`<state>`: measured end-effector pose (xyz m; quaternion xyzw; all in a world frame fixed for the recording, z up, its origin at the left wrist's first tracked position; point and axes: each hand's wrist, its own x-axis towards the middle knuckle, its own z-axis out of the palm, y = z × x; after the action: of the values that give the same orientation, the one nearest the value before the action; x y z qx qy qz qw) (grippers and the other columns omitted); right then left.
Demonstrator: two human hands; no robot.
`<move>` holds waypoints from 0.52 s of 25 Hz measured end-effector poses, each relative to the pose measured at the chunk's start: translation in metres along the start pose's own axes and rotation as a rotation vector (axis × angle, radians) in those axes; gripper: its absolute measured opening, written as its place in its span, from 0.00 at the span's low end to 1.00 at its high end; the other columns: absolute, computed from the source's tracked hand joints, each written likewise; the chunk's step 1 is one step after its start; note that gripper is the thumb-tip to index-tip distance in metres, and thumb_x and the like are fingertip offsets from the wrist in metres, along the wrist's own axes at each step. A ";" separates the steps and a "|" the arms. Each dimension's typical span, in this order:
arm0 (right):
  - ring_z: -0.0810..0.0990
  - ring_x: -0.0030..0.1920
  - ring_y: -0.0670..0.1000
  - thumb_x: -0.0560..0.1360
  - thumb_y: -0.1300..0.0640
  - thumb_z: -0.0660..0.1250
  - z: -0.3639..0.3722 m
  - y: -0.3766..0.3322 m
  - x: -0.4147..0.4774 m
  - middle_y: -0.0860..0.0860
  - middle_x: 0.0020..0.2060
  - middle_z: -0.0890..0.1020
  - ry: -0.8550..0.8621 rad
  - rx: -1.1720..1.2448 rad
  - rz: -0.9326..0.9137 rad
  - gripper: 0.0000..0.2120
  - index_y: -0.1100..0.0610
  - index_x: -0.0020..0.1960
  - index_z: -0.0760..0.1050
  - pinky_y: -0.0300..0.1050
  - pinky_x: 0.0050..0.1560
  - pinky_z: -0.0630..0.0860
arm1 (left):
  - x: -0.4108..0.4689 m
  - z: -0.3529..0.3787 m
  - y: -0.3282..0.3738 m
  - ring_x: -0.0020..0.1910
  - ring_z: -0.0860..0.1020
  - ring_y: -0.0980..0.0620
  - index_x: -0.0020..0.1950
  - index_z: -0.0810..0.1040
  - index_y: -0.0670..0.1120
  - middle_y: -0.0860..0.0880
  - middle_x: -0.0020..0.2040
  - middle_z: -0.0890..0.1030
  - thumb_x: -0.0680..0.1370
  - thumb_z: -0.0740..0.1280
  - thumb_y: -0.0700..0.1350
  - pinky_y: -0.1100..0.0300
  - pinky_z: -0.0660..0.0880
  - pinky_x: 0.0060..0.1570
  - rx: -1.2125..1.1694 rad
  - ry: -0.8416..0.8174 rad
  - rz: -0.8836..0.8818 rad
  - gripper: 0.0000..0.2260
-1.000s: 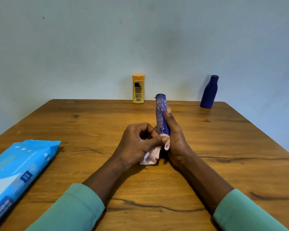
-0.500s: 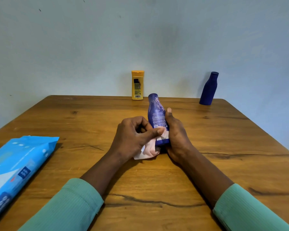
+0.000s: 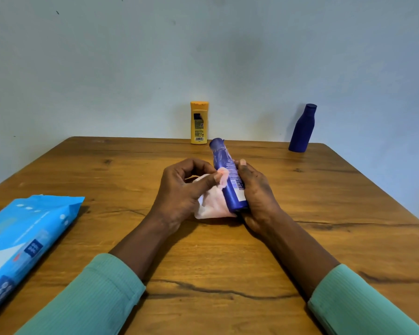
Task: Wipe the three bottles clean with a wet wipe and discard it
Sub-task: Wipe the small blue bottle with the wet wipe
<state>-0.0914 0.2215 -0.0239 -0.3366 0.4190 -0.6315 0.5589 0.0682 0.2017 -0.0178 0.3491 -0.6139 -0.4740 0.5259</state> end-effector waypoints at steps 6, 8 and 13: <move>0.84 0.39 0.54 0.81 0.47 0.68 0.003 0.005 -0.005 0.60 0.46 0.85 -0.238 -0.128 0.029 0.19 0.60 0.64 0.80 0.48 0.35 0.83 | 0.012 -0.017 0.003 0.44 0.84 0.55 0.52 0.85 0.41 0.51 0.46 0.87 0.73 0.80 0.44 0.57 0.84 0.43 -0.095 0.386 0.030 0.11; 0.86 0.47 0.57 0.81 0.50 0.68 0.005 0.009 -0.004 0.58 0.52 0.87 -0.232 -0.167 -0.065 0.18 0.58 0.67 0.80 0.50 0.44 0.84 | 0.008 -0.012 0.000 0.45 0.85 0.54 0.51 0.86 0.41 0.50 0.47 0.88 0.74 0.80 0.43 0.60 0.82 0.41 -0.051 0.365 0.041 0.09; 0.84 0.61 0.53 0.72 0.61 0.76 -0.006 0.002 -0.003 0.53 0.63 0.83 -0.275 -0.359 -0.223 0.32 0.55 0.74 0.72 0.50 0.62 0.82 | 0.000 0.002 -0.006 0.44 0.86 0.55 0.45 0.87 0.48 0.52 0.45 0.88 0.74 0.80 0.41 0.58 0.82 0.43 0.102 0.201 0.046 0.04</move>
<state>-0.0956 0.2252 -0.0277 -0.5572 0.4048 -0.5529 0.4690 0.0657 0.2009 -0.0232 0.4070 -0.5893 -0.3925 0.5770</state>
